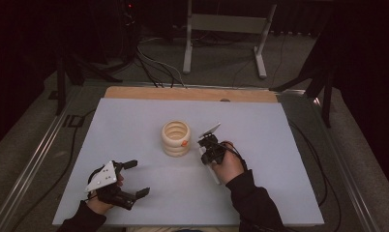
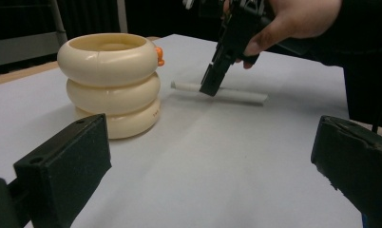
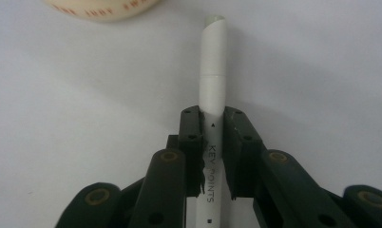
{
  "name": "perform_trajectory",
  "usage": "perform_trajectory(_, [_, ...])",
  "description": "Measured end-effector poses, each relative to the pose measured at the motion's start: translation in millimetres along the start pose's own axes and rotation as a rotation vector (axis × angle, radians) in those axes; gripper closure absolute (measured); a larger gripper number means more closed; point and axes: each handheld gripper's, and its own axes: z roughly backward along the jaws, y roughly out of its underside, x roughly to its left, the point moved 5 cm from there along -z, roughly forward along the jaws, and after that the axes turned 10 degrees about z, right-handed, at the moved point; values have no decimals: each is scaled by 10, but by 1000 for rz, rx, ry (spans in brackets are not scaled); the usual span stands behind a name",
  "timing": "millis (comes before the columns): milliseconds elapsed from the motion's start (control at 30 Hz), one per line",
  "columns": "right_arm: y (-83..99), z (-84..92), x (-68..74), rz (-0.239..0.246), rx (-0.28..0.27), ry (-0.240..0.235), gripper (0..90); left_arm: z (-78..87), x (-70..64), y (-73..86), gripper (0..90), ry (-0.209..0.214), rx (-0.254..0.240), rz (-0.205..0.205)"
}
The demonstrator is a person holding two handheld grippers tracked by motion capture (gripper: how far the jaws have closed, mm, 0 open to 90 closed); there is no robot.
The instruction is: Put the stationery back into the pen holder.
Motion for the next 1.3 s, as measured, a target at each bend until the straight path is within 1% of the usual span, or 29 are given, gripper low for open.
perform_trajectory(33, [0,0,0,0,0,0,785,0,1,0,0,-1,0,-1])
perform_trajectory(167, [-6,96,-33,4,-37,-19,784,-2,0,0,0,-1,0,-1])
perform_trajectory(333, [1,174,-70,8,-80,-48,784,-5,-1,1,0,-1,1,-1])
perform_trajectory(467, [20,215,-93,-1,-98,-56,784,-4,-1,1,0,-1,0,1])
perform_trajectory(600, [47,273,-118,-6,-129,-70,784,-11,-4,4,0,0,1,3])
perform_trajectory(667, [55,311,-121,4,-160,-90,784,-12,-5,5,0,0,2,3])
perform_trajectory(700, [61,322,-129,4,-164,-95,784,-10,-4,4,0,0,1,3])
perform_trajectory(767, [66,353,-134,18,-195,-99,784,-9,-3,3,0,-1,0,3])
perform_trajectory(833, [75,378,-146,26,-214,-95,784,-10,-3,4,0,1,1,4])
perform_trajectory(900, [86,405,-152,38,-236,-105,784,-12,-3,6,0,1,2,3])
perform_trajectory(1000, [97,452,-176,43,-272,-102,784,-16,1,6,0,2,1,6])
perform_trajectory(1200, [99,535,-225,39,-343,-126,784,-23,4,11,0,2,5,4])
perform_trajectory(1300, [98,553,-229,42,-356,-135,784,-22,5,13,0,2,6,6])
